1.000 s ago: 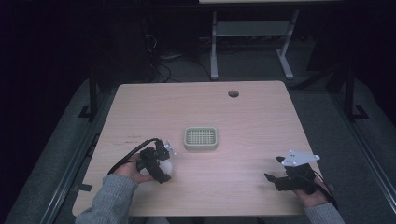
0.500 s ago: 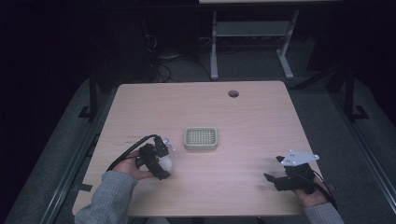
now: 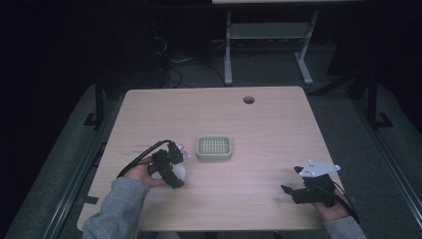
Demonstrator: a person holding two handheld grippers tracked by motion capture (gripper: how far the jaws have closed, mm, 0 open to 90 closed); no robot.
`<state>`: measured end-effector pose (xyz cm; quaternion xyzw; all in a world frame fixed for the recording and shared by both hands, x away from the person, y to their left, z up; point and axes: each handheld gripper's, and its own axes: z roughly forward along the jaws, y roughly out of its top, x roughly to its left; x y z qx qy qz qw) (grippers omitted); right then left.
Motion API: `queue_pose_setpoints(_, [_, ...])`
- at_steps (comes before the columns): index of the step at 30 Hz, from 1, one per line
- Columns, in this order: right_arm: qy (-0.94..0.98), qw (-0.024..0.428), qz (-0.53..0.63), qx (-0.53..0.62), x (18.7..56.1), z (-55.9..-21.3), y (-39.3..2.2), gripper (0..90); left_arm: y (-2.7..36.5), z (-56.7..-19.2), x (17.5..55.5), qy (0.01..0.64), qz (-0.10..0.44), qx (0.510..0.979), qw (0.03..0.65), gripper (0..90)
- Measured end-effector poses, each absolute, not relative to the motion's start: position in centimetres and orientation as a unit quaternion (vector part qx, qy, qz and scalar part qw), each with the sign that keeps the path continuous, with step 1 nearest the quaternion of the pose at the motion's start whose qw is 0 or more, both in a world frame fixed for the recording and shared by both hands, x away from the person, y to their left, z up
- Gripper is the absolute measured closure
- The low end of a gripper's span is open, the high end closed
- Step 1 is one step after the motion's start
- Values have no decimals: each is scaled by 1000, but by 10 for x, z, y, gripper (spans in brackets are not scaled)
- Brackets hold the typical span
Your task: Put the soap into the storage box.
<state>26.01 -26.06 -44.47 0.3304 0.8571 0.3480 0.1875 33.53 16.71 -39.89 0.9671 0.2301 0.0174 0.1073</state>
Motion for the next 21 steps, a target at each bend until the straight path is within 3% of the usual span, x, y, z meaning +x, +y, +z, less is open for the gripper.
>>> queue_pose_setpoints(21, [856,188,352,328,260,-444,-261,210,145,-383,357,217,10,970,106,233])
